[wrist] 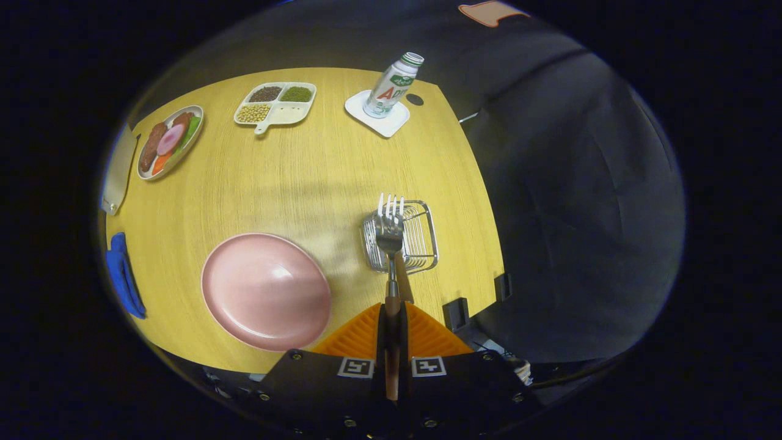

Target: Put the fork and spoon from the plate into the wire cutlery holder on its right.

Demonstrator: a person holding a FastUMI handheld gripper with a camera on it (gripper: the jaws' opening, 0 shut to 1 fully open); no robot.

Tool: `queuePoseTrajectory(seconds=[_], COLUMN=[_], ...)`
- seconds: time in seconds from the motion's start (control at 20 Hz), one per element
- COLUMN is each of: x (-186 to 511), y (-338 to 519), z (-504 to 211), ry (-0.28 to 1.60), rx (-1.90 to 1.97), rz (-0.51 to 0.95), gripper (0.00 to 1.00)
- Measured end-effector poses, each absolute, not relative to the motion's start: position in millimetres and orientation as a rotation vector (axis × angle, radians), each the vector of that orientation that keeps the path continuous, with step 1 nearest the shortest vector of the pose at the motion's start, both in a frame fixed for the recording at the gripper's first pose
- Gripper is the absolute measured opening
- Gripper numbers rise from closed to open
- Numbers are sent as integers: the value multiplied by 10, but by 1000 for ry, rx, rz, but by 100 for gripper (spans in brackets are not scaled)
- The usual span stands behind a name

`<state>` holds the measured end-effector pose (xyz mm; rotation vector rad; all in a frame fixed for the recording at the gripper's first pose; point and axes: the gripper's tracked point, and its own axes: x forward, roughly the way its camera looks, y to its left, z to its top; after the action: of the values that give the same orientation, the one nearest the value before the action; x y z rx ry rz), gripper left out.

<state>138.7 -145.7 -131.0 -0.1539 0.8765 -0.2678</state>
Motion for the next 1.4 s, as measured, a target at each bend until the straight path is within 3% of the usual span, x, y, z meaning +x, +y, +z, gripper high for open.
queuePoseTrajectory(seconds=[0.45, 1.2, 1.3, 1.4], x=[1458, 1644, 1676, 1682], y=[-2015, -1930, -1929, -1905], z=[-1486, -1675, -1640, -1598], ry=[966, 1077, 1079, 1075], rx=[-192, -293, -309, -299], rz=[-311, -186, -182, -179], gripper=[8, 8, 12, 25])
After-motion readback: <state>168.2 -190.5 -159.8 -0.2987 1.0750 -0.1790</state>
